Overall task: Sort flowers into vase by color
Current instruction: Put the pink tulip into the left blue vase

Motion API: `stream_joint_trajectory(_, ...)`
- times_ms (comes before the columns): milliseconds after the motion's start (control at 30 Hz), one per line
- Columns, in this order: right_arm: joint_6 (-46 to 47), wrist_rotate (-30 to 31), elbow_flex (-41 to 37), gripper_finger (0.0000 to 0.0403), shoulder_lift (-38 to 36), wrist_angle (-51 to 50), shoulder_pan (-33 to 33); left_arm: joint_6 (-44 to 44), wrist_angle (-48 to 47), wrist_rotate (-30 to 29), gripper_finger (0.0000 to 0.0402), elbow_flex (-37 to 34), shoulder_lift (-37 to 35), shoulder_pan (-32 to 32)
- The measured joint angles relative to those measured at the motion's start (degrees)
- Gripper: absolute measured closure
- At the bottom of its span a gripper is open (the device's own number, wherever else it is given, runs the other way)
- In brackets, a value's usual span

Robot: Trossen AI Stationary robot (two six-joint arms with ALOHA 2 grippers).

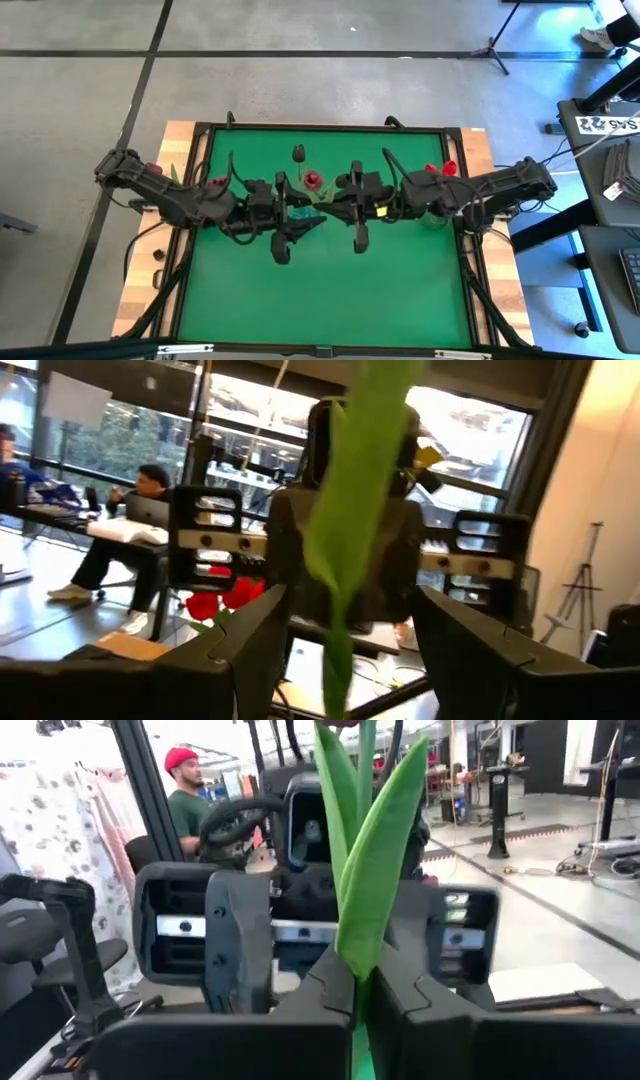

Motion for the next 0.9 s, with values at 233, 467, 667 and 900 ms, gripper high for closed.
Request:
stream_joint_trajectory(233,-0.2,1.3,0.0,0.0395,-0.1,0.5,0.0,0.0,-2.1,0.9,0.0202,0.0,0.0,0.1)
stream_joint_trajectory(467,0.0,1.3,0.0,0.0394,-0.3,-0.3,0.1,-0.1,-2.6,0.8,0.0232,0.0,-0.3,-0.3)
stream_joint_trajectory(667,0.2,0.1,0.0,0.0394,-1.5,-3.6,0.1,0.0,-3.8,-0.6,0.0230,-0.1,-4.7,-1.2)
stream_joint_trajectory(900,0.2,-0.7,0.0,0.0394,-1.2,-6.3,0.1,-0.8,-4.0,-0.4,0.0218,0.0,-4.8,-1.1)
